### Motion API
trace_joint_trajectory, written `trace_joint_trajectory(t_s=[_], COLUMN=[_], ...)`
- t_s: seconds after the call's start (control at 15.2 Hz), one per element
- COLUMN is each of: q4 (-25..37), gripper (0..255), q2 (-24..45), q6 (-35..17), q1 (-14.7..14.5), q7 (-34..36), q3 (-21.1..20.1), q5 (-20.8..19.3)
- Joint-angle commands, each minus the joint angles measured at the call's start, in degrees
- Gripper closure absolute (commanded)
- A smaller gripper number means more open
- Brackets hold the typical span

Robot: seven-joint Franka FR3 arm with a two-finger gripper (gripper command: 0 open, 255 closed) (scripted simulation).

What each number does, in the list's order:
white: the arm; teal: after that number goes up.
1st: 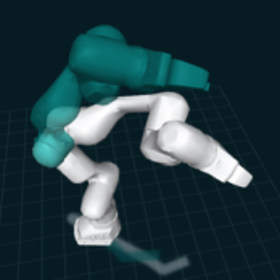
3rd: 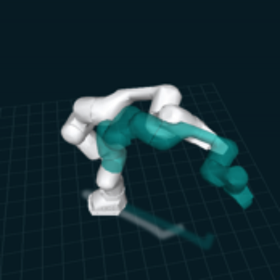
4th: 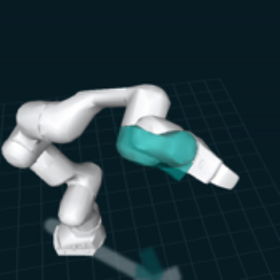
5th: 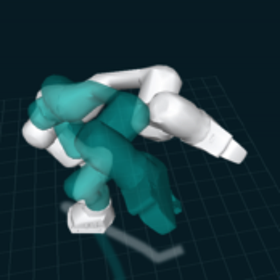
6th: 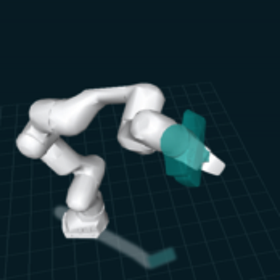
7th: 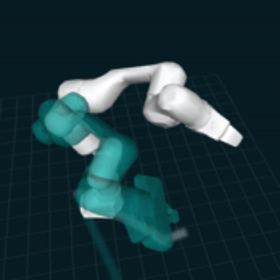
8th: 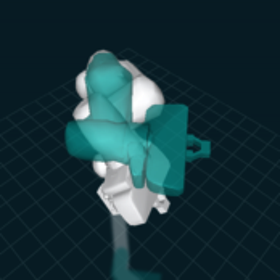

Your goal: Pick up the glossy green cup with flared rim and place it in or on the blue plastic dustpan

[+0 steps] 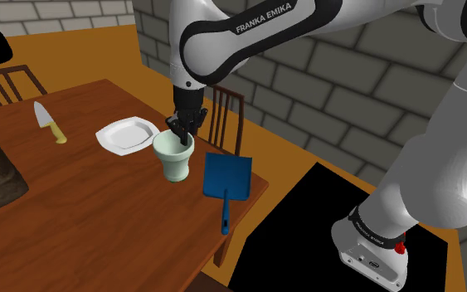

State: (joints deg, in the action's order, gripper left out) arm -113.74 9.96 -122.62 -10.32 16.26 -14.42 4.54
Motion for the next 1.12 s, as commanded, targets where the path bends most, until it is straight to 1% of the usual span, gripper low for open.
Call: trace_joint_trajectory(t_s=[0.0, 1.06], q4=[0.0, 7.5], gripper=[255, 255], q2=[0.1, -4.1], q6=[0.0, 11.5], q1=[0.0, 0.3], q7=[0.0, 0.4], q3=[0.0, 0.0], q5=[0.0, 0.6])
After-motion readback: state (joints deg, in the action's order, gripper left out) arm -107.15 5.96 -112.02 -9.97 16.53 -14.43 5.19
